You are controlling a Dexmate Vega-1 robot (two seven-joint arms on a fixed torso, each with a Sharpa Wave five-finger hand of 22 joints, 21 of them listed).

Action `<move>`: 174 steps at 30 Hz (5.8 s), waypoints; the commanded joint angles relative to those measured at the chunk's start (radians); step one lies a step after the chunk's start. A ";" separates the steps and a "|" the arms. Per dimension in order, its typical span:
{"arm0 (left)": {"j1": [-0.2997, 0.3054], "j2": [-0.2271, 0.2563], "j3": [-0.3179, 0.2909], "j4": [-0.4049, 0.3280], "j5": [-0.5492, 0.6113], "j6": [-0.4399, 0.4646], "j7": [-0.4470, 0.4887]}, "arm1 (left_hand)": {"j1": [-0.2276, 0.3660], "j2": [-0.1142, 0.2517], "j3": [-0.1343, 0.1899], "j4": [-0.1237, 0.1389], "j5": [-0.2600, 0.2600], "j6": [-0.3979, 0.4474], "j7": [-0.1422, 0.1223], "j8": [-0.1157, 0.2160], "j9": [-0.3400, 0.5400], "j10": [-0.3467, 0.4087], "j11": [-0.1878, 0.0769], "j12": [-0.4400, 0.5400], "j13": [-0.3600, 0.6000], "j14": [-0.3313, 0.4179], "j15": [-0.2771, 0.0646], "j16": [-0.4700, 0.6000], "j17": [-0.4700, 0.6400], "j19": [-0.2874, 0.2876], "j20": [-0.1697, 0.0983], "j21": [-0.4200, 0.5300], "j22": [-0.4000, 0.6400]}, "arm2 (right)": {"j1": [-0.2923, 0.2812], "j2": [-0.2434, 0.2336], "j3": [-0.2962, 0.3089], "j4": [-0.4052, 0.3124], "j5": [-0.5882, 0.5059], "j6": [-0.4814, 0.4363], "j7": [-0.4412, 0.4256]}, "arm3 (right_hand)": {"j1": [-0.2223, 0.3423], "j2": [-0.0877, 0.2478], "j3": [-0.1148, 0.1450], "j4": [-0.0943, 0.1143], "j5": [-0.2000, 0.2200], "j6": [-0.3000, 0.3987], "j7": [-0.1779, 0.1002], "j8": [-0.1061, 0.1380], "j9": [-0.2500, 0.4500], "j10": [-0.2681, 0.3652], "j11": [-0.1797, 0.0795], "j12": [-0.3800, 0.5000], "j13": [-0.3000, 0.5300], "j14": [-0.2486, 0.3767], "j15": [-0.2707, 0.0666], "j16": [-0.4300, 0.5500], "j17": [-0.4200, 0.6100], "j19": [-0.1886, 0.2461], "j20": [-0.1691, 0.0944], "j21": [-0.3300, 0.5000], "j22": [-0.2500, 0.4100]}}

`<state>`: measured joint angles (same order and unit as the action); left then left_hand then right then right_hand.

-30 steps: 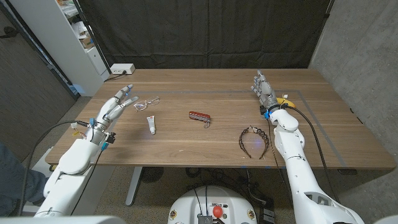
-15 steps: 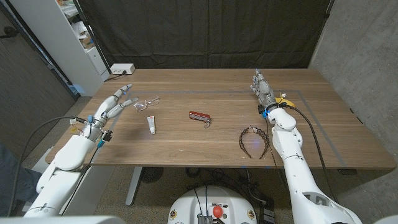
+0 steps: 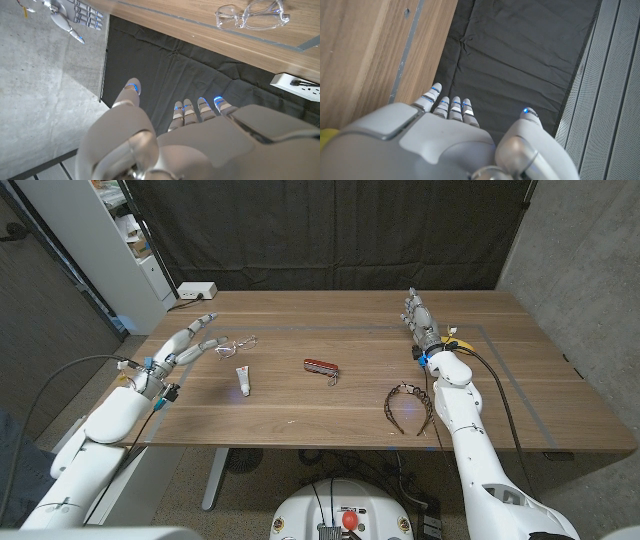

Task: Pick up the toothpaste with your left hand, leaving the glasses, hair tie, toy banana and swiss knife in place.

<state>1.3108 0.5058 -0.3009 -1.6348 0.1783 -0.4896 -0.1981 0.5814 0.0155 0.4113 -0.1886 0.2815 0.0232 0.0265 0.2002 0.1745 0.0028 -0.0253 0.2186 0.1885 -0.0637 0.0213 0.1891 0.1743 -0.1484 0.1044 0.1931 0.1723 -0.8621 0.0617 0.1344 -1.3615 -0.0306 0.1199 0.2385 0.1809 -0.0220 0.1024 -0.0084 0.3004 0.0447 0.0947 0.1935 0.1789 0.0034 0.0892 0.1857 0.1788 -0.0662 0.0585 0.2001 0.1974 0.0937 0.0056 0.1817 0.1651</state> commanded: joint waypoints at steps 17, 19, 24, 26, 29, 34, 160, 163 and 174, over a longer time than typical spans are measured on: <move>0.062 0.031 -0.015 -0.119 0.133 0.093 0.015 | 0.100 -0.009 0.024 0.001 0.009 0.000 -0.012 0.003 0.006 0.002 -0.019 -0.003 0.004 -0.007 -0.007 -0.006 0.002 0.027 0.009 0.006 0.001 | 0.000 0.009 -0.005 -0.013 -0.015 0.008 -0.021 | 0.004 0.008 -0.006 0.002 0.008 0.001 -0.002 -0.001 0.005 0.006 0.000 0.007 0.006 0.004 0.001 0.003 0.005 0.005 0.001 0.009 0.005; 0.070 0.029 -0.016 -0.132 0.152 0.097 0.026 | 0.116 -0.012 0.026 0.001 0.010 -0.003 -0.011 0.002 0.006 -0.002 -0.019 -0.005 0.004 -0.013 -0.006 -0.008 0.001 0.026 0.001 0.004 0.001 | -0.001 0.008 -0.005 -0.016 -0.015 0.006 -0.021 | 0.004 0.008 -0.007 0.002 0.008 0.001 -0.003 -0.001 0.005 0.006 0.002 0.007 0.006 0.004 0.002 0.004 0.005 0.005 0.001 0.009 0.005; 0.100 0.023 -0.027 -0.183 0.211 0.132 0.051 | 0.136 -0.015 0.029 0.002 0.010 -0.008 -0.012 0.000 0.006 -0.005 -0.020 -0.006 0.004 -0.016 -0.004 -0.008 0.001 0.028 0.000 0.004 0.002 | -0.001 0.006 -0.004 -0.017 -0.014 0.006 -0.021 | 0.004 0.008 -0.007 0.002 0.008 0.002 -0.003 -0.001 0.005 0.006 0.000 0.007 0.006 0.004 0.001 0.003 0.005 0.004 0.001 0.009 0.005; 0.109 0.020 -0.031 -0.196 0.220 0.136 0.055 | 0.149 -0.017 0.032 0.002 0.010 -0.009 -0.014 0.000 0.006 -0.004 -0.025 -0.006 0.004 -0.021 -0.004 -0.009 0.001 0.029 0.002 0.004 0.002 | -0.001 0.005 -0.004 -0.015 -0.013 0.008 -0.021 | 0.005 0.008 -0.008 0.001 0.008 0.001 -0.004 -0.001 0.005 0.006 0.000 0.007 0.006 0.005 0.002 0.003 0.005 0.005 0.001 0.009 0.005; 0.120 0.015 -0.034 -0.214 0.240 0.144 0.066 | 0.164 -0.018 0.034 0.002 0.009 -0.009 -0.016 0.000 0.007 -0.002 -0.028 -0.005 0.004 -0.025 -0.003 -0.009 0.002 0.029 0.008 0.003 0.002 | 0.001 0.004 -0.004 -0.012 -0.011 0.008 -0.018 | 0.005 0.009 -0.008 0.001 0.008 0.001 -0.003 -0.001 0.005 0.005 0.000 0.007 0.006 0.004 0.002 0.003 0.005 0.005 0.001 0.009 0.005; 0.136 0.015 -0.032 -0.246 0.278 0.171 0.064 | 0.185 -0.021 0.037 0.003 0.009 -0.007 -0.022 0.002 0.007 0.002 -0.035 -0.004 0.004 -0.029 -0.005 -0.010 0.001 0.029 0.011 0.002 0.002 | -0.001 0.003 -0.004 -0.014 -0.010 0.005 -0.015 | 0.004 0.009 -0.009 0.001 0.008 0.002 -0.003 -0.001 0.006 0.006 0.001 0.007 0.006 0.005 0.002 0.004 0.005 0.005 0.000 0.009 0.005; 0.233 0.255 0.055 -0.418 0.883 0.361 0.134 | 0.539 -0.056 -0.011 0.029 -0.019 0.187 -0.236 0.009 0.010 0.178 -0.186 0.005 0.001 0.103 -0.049 0.002 0.001 0.118 0.021 0.008 0.006 | -0.043 0.029 0.004 -0.085 0.003 -0.026 -0.081 | 0.002 0.012 -0.026 -0.002 0.009 0.006 -0.004 0.001 0.006 0.007 0.005 0.008 0.006 0.012 0.009 0.005 0.007 0.006 0.007 0.009 0.005; 0.234 0.260 0.055 -0.422 0.892 0.363 0.137 | 0.541 -0.055 -0.012 0.029 -0.020 0.188 -0.237 0.008 0.010 0.179 -0.186 0.005 0.001 0.102 -0.050 0.002 0.001 0.118 0.020 0.008 0.006 | -0.044 0.029 0.004 -0.083 0.005 -0.020 -0.082 | 0.002 0.012 -0.026 -0.002 0.009 0.006 -0.005 0.001 0.006 0.009 0.006 0.008 0.006 0.013 0.008 0.006 0.007 0.007 0.006 0.009 0.005; 0.229 0.293 0.078 -0.420 0.916 0.368 0.095 | 0.554 -0.051 -0.018 0.031 -0.024 0.193 -0.235 0.005 0.010 0.182 -0.187 0.001 0.002 0.107 -0.050 0.002 0.001 0.117 0.021 0.007 0.006 | -0.049 0.026 0.009 -0.087 0.011 -0.026 -0.084 | 0.002 0.012 -0.028 -0.003 0.009 0.009 -0.005 0.002 0.006 0.011 0.006 0.009 0.006 0.015 0.007 0.006 0.007 0.008 0.006 0.009 0.005</move>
<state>1.5440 0.7674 -0.2435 -2.0532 1.0649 -0.1313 -0.0662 1.1245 -0.0338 0.3989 -0.1586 0.2605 0.2057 -0.2091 0.2086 0.1789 0.1747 -0.2106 0.2216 0.1887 0.0325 -0.0258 0.1891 0.1725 -0.0398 0.1232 0.2003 0.1744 -0.9083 0.0876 0.1394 -1.4497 -0.0248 0.0932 0.1583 0.1809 -0.0115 0.0760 -0.0095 0.3004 0.0500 0.0894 0.1935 0.1840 0.0072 0.0929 0.1857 0.1840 -0.0550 0.0624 0.2001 0.2022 0.0991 0.0110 0.1817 0.1651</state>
